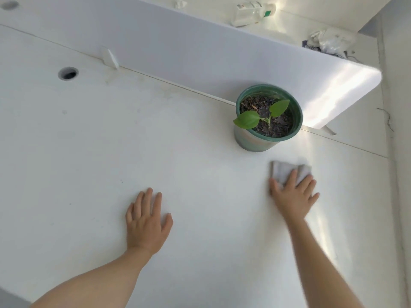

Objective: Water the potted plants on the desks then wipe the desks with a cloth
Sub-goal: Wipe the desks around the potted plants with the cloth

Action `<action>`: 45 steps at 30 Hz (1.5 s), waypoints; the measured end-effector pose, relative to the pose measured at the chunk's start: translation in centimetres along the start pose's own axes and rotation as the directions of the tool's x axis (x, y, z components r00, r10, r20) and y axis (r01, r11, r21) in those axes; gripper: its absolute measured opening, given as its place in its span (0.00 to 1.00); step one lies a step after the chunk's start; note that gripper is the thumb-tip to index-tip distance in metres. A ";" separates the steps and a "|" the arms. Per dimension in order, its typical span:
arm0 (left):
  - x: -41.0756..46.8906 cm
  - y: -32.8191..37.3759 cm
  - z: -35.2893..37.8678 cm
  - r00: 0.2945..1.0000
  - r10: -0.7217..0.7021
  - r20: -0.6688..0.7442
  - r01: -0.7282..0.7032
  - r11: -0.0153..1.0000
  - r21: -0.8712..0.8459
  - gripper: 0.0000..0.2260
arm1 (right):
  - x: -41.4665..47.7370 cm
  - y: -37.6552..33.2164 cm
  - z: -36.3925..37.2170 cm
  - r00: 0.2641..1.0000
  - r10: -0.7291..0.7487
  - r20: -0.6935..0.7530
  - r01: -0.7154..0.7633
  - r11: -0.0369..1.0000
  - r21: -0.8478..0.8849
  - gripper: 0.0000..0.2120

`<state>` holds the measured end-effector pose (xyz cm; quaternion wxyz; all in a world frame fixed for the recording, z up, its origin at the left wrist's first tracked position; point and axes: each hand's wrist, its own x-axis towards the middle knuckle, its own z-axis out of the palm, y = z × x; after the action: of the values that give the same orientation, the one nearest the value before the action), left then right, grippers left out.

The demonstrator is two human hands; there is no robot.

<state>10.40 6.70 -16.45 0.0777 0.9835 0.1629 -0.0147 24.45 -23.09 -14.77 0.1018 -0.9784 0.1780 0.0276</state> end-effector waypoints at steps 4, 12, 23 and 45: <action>-0.1 -0.2 0.3 1.000 0.007 0.004 -0.007 1.000 0.022 0.24 | 7.4 0.9 -1.3 0.982 -0.009 0.188 0.028 0.995 -0.097 0.33; -0.1 -0.5 0.6 0.997 0.020 -0.078 -0.019 1.000 0.015 0.24 | 1.9 -2.9 0.9 0.980 -0.131 0.149 0.136 0.991 -0.019 0.31; -0.2 -0.5 1.0 0.996 0.028 -0.084 -0.026 1.000 0.015 0.24 | 0.4 -16.0 3.9 0.718 -0.654 0.239 0.675 0.737 -0.013 0.31; 0.5 -0.4 0.4 1.000 -0.011 0.013 0.011 1.000 -0.010 0.25 | -4.7 -0.4 1.4 0.997 0.019 0.076 -0.024 0.998 0.058 0.23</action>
<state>10.77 7.14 -16.96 0.0836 0.9820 0.1680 -0.0206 20.18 -20.87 -15.69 0.1369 -0.9712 0.1853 0.0604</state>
